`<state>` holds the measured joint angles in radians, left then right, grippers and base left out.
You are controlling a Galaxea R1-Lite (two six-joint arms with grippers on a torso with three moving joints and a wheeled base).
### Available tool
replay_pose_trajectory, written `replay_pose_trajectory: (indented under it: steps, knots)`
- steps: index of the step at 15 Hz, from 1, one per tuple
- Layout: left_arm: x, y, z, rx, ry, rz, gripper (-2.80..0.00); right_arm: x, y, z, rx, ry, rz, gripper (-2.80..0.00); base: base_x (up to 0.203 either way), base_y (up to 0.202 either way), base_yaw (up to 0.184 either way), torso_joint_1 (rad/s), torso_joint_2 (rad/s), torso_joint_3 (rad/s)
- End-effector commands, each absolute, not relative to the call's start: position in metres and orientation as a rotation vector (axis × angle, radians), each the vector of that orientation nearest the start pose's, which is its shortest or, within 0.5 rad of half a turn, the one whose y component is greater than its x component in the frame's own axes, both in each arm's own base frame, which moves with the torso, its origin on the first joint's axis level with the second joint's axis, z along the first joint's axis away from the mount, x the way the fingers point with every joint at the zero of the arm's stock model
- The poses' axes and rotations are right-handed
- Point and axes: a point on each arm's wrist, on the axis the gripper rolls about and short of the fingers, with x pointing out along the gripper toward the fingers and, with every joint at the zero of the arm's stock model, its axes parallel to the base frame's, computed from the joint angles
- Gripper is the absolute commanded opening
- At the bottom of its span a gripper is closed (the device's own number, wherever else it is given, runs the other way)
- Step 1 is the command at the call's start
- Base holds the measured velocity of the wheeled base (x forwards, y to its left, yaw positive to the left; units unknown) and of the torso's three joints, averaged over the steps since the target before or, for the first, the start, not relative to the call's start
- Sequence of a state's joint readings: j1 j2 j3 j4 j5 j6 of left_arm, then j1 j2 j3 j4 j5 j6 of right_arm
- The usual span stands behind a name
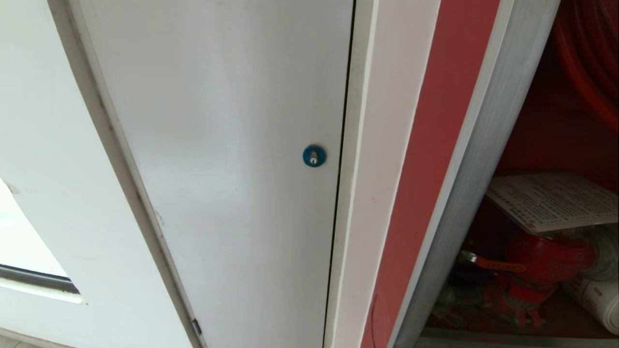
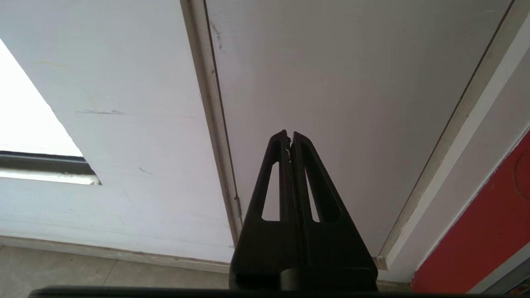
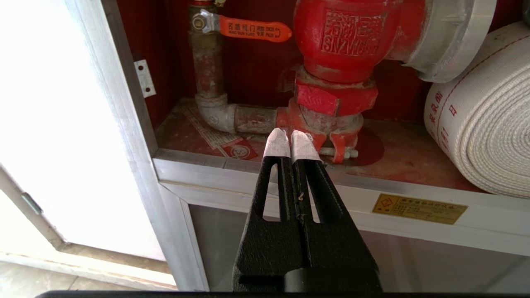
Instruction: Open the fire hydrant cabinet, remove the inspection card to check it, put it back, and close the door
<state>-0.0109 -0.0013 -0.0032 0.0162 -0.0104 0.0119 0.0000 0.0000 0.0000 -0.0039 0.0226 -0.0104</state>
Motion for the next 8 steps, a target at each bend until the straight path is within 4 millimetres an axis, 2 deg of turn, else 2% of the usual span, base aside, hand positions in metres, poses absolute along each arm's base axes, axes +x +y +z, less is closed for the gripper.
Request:
replay_pose_trajectory:
  steps: [1,8]
  knots:
    - [-0.023,0.0,0.0747,0.012,0.013,-0.02,-2.8,-0.0226,0.0005,0.0756,-0.011,-0.002,0.023,-2.8,0.0,0.0,0.0,0.0,0.0,0.0]
    - [-0.023,0.0,0.0747,0.012,0.013,-0.022,-2.8,-0.0226,0.0005,0.0756,-0.011,-0.002,0.023,-2.8,0.0,0.0,0.0,0.0,0.0,0.0]
